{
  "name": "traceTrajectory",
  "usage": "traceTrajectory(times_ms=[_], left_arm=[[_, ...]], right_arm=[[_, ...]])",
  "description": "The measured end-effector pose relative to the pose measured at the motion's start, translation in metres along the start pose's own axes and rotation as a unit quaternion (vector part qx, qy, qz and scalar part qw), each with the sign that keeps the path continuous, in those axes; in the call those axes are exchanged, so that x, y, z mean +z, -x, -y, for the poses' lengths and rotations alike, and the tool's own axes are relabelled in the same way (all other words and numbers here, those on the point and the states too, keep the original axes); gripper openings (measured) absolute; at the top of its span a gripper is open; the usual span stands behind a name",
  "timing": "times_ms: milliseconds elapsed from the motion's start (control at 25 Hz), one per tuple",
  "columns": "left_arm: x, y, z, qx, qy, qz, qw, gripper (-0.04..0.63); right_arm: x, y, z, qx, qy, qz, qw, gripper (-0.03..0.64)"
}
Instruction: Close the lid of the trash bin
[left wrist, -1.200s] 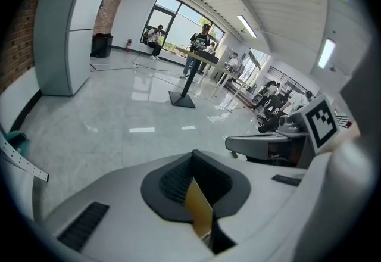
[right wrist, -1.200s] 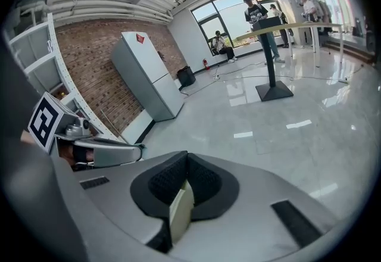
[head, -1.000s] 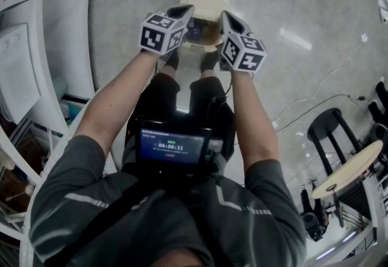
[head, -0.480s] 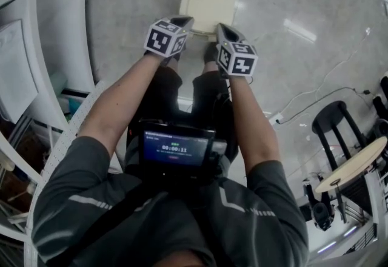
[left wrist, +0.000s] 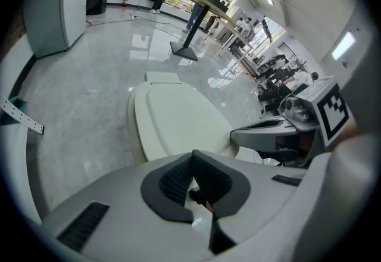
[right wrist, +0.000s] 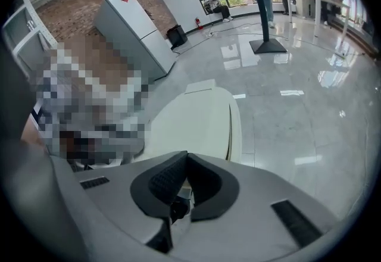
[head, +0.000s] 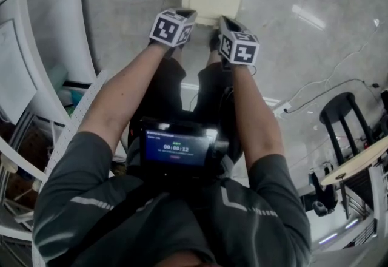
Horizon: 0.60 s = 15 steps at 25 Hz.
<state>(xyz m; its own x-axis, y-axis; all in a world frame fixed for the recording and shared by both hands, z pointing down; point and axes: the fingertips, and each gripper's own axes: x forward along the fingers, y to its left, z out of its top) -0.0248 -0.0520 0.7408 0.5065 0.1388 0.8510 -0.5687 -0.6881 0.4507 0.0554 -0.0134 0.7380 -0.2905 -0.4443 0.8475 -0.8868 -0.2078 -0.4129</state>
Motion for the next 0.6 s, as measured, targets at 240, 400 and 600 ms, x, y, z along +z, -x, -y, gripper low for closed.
traceTrajectory(times_ms=[240,400,600], left_arm=[[-0.009,-0.006,-0.006,0.006,0.004,-0.019,0.9998,0.003],[-0.013,-0.005,-0.005,0.001,0.022,-0.021,0.9995,0.003],[-0.019,-0.006,-0.008,0.017,0.030,-0.036,0.9987,0.003]], right_arm=[[-0.010,-0.007,0.003,-0.013,-0.013,-0.023,1.000,0.003],[-0.016,-0.005,0.003,-0.017,-0.046,-0.018,0.999,0.003],[-0.022,-0.009,0.001,-0.030,-0.020,-0.047,0.998,0.003]])
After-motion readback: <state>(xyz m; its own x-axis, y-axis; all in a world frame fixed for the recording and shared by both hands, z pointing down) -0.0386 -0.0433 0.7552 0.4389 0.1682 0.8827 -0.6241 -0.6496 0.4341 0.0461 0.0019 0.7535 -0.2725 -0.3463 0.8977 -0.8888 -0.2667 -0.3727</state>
